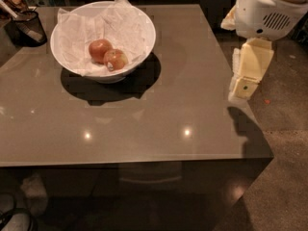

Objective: Pick apple from white bowl

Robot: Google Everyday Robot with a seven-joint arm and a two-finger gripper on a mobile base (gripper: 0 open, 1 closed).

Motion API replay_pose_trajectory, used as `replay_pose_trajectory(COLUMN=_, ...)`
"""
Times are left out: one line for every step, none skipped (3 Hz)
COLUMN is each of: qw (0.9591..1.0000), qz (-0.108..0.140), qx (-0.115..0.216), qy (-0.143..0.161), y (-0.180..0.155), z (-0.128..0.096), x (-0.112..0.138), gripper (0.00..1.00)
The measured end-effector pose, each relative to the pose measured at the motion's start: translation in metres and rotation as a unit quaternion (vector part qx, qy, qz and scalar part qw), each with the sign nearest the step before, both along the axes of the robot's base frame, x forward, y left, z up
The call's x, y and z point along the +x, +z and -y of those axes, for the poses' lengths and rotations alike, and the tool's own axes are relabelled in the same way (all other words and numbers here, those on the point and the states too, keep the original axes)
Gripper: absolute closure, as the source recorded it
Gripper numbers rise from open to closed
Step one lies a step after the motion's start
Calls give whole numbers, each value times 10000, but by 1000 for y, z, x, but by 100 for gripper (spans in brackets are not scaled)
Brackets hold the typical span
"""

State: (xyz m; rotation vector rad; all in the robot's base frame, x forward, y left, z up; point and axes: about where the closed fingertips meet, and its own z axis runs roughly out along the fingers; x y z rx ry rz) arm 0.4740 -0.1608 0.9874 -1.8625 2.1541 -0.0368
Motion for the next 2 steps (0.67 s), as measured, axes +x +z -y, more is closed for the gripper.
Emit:
replay_pose_trajectory(qw=9999, qz=99, qx=34, qy=-16, y=3, z=-2, x=3, gripper=0)
replay_pose_trajectory(qw=9997, qz=111, qx=218, qy=25, y=3, z=-11, x=7, gripper=0)
